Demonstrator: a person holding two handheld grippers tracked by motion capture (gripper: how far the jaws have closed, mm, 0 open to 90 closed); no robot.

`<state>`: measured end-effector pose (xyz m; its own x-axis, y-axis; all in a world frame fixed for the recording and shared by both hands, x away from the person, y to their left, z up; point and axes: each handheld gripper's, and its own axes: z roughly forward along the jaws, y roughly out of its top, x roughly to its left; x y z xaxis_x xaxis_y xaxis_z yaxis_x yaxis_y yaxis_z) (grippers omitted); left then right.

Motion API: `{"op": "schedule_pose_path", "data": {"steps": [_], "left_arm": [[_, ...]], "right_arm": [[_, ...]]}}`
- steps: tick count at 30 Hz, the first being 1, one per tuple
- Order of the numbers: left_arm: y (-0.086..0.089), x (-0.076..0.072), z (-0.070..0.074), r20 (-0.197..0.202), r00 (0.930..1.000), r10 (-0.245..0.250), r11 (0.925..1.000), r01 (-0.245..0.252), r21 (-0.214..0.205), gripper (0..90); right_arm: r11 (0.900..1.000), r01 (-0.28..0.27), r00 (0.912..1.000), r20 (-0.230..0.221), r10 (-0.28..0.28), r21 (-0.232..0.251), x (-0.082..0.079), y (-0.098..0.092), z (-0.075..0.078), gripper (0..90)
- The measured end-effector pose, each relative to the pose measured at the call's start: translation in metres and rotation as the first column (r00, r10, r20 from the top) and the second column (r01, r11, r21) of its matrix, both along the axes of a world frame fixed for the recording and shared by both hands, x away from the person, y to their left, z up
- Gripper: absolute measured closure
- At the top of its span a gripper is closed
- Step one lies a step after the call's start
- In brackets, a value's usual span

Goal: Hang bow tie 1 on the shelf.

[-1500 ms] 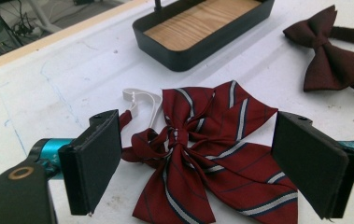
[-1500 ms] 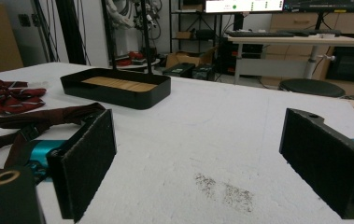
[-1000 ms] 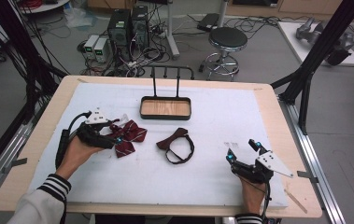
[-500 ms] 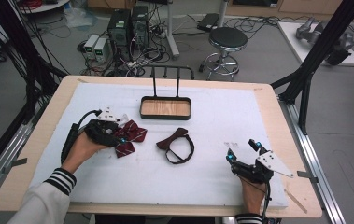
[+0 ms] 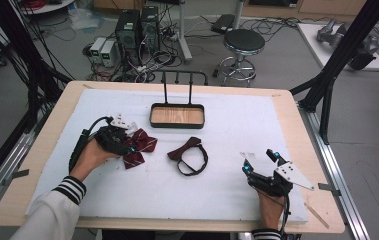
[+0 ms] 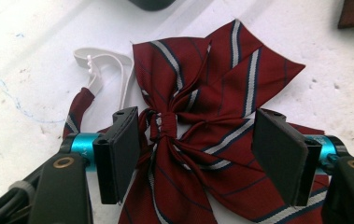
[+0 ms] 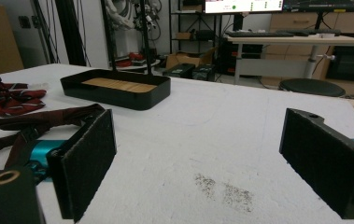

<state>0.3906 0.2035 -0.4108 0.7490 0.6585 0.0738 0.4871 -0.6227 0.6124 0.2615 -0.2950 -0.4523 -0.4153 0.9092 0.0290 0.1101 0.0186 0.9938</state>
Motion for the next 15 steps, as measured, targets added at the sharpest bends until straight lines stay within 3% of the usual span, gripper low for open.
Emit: {"op": "schedule_pose_path", "data": {"steps": [15], "left_arm": [[0.0024,0.0067,-0.0061,-0.006,0.9977,0.067,0.9970,-0.067,0.038,43.4]], "right_arm": [[1.0000,0.004,1.0000,0.002,-0.004,-0.002,-0.0006,0.0003,-0.0001,10.0]]}}
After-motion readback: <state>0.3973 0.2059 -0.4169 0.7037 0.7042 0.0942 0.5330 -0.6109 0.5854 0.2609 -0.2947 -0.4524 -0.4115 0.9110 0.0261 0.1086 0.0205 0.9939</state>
